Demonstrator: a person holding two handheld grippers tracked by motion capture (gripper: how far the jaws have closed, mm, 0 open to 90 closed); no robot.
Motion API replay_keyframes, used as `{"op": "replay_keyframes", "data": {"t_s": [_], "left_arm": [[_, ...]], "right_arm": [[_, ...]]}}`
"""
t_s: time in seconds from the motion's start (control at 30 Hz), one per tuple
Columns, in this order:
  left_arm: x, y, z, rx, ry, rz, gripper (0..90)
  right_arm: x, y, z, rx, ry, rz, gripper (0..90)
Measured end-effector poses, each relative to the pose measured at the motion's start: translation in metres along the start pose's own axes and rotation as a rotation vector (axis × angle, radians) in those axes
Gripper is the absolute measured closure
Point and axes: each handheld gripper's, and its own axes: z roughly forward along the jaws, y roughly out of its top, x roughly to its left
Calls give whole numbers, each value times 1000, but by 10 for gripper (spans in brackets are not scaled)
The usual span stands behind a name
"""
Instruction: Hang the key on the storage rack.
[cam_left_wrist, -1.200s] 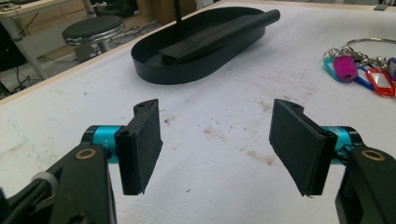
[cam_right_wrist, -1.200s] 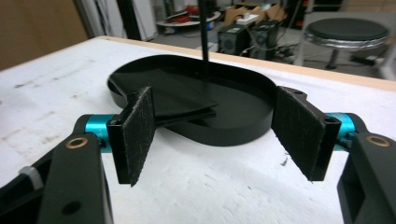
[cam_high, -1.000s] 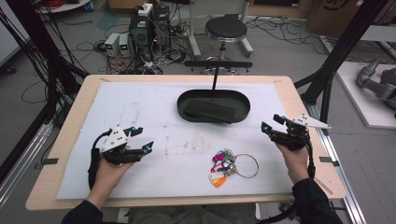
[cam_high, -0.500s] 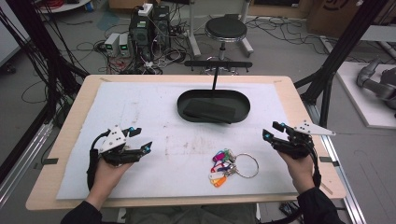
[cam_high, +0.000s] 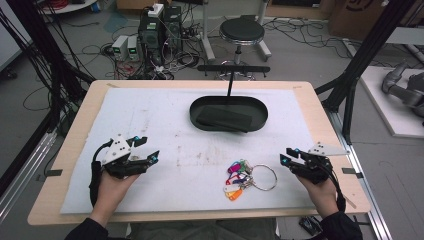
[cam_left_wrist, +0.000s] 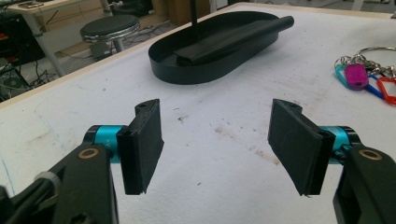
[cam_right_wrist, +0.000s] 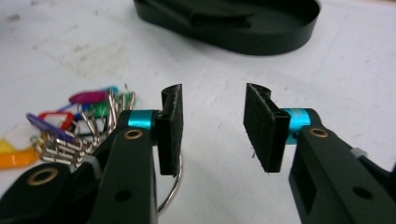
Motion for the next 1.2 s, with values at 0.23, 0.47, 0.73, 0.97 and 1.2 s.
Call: {"op": "replay_keyframes", "data": {"t_s": [0.23,0.47,0.73,0.97,1.2], "left_arm": [[1,-2,4,10,-11,-3,351],[0,-2,3,10,-13,4,351],[-1,-4,2,16,-13,2,351],[-3,-4,3,29,-16,15,351],[-4,-5,2,27,-18,19,351]], "right_arm": [[8,-7,18,126,27,-53,677],[13,-13,35,229,50,-98,710],[16,-13,41,261,36,-134,765],[23,-12,42,271,24,-184,877],[21,-11,43,249,5,-167,880]]}}
